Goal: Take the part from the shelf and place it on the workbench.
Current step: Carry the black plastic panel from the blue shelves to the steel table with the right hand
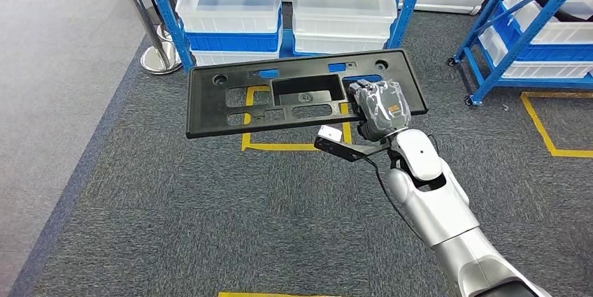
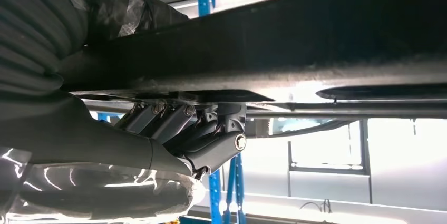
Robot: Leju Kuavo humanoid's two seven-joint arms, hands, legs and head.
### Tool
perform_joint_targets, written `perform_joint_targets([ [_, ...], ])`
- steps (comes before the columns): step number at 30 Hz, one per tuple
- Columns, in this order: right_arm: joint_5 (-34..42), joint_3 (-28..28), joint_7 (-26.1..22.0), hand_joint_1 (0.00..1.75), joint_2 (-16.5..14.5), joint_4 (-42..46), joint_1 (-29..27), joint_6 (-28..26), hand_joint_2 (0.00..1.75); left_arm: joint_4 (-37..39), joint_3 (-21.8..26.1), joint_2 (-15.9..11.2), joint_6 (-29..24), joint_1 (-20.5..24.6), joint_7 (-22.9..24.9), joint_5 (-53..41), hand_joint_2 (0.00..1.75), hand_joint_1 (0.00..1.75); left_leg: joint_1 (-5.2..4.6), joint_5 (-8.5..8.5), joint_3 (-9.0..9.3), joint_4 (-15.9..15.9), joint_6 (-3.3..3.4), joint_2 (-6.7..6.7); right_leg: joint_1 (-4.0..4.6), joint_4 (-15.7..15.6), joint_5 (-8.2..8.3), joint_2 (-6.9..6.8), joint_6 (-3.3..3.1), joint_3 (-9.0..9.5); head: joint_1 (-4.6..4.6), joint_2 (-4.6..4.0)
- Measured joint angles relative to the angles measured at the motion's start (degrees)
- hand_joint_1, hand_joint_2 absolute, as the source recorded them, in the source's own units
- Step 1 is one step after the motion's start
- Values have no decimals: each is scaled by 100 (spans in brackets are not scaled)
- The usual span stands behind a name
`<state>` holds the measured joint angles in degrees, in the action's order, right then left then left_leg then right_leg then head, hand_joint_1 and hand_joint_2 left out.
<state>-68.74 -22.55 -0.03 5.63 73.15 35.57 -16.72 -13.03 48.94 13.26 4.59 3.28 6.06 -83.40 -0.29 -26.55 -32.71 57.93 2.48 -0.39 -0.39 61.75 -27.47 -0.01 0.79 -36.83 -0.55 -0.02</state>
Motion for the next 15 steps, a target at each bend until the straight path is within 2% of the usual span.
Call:
perform_joint_targets([
  [1,0,0,-1,175,1,0,2,-1,175,0,0,3,0,1,1,0,175,0,12,24,-5,-19,29,6,-9,251,-173,1,25,-102,-1,0],
  [3,0,1,-1,175,2,-2,-5,1,175,0,0,3,0,1,2,0,175,0,8,45,-43,-10,53,9,-27,972,-546,0,67,-399,0,1],
  [4,0,1,-1,175,2,-4,-14,1,175,0,0,3,0,0,2,0,175,0,6,51,-64,5,56,8,-36,1256,-643,0,82,-511,0,1],
  [5,0,1,-1,175,2,-8,-22,2,175,0,0,3,0,-1,2,0,175,0,5,54,-82,22,55,6,-42,1360,-637,-1,89,-537,0,0],
  [6,0,1,0,175,3,-12,-25,2,175,0,0,3,0,-1,2,0,175,0,5,54,-94,41,53,2,-45,1219,-517,-1,88,-441,0,0],
  [8,0,1,1,175,3,-17,-15,2,175,0,0,4,0,-1,1,-1,175,0,1,47,-106,71,33,-5,-44,476,-179,-3,64,-24,1,0],
  [9,0,1,1,175,2,-16,-7,1,175,0,0,5,0,0,1,-1,175,0,-9,45,-116,88,13,-8,-31,120,-65,-2,42,156,1,1],
  [10,0,1,0,175,2,-15,-2,1,175,0,0,4,0,1,2,-1,175,0,-19,45,-131,101,-11,-10,-21,-99,-18,0,20,255,1,2],
  [11,0,0,-1,175,1,-15,-2,1,175,0,0,2,0,0,2,-1,175,0,-33,45,-148,110,-6,-12,-14,-193,-22,1,3,287,2,1],
  [14,0,1,2,175,8,-17,-11,2,175,0,0,-8,0,-1,4,1,175,0,-47,54,-165,108,45,-13,-12,-220,8,9,-20,267,2,0],
  [15,0,1,3,175,10,-17,-11,2,175,0,0,-9,0,-1,4,1,175,0,-46,63,-164,100,35,-11,-6,-220,13,13,-30,262,2,1],
])
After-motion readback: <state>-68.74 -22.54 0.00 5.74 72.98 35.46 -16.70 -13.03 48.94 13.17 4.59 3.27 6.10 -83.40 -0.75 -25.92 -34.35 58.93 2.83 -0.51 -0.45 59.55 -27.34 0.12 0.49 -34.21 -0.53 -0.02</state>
